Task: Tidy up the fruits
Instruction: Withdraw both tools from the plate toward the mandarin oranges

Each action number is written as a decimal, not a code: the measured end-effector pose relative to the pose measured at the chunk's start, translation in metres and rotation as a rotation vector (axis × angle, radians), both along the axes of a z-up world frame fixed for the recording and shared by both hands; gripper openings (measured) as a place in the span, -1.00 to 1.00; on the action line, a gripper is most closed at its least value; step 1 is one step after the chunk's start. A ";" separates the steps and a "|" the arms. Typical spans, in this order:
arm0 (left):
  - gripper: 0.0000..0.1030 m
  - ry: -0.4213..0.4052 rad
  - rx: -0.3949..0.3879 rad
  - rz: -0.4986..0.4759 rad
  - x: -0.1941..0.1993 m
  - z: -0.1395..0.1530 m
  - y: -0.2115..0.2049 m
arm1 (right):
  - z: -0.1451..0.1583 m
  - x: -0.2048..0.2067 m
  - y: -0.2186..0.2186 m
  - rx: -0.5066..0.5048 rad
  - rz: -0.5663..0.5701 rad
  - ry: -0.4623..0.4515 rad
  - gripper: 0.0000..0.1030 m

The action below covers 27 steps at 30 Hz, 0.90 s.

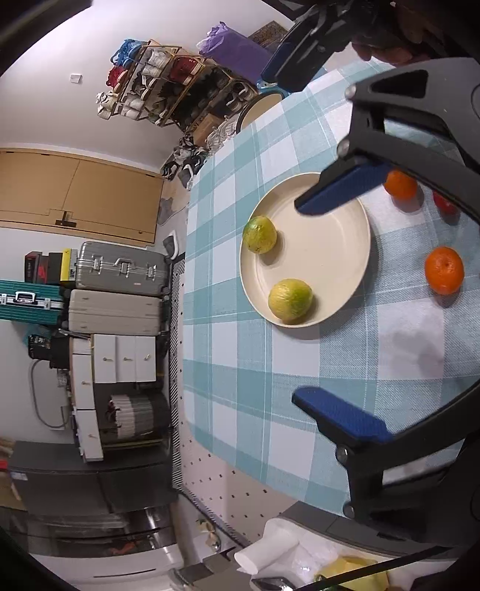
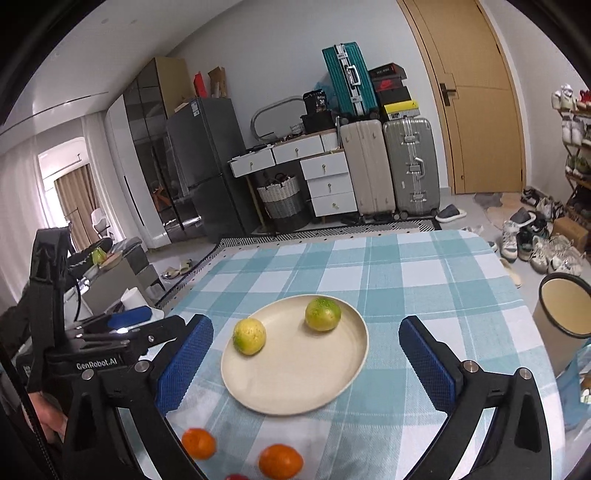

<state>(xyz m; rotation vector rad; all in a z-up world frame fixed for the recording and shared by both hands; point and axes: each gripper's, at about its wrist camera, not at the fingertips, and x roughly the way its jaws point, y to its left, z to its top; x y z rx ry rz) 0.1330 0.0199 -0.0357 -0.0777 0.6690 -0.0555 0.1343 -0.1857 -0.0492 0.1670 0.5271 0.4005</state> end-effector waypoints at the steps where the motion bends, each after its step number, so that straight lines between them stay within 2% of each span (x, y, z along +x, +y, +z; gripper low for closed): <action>1: 0.98 -0.012 -0.001 0.004 -0.006 0.000 0.000 | -0.001 -0.004 0.000 -0.002 -0.002 0.000 1.00; 7: 0.98 -0.031 -0.009 0.014 -0.033 -0.007 0.002 | -0.011 -0.028 0.000 0.000 -0.002 -0.012 1.00; 13: 0.98 -0.016 -0.033 0.028 -0.054 -0.020 0.008 | -0.024 -0.055 0.005 -0.023 0.011 -0.025 1.00; 22: 0.98 0.077 -0.065 0.033 -0.068 -0.057 0.013 | -0.034 -0.081 0.004 -0.030 0.016 -0.028 1.00; 27: 0.98 0.102 -0.038 0.025 -0.068 -0.073 0.008 | -0.042 -0.087 0.005 -0.028 0.019 0.001 1.00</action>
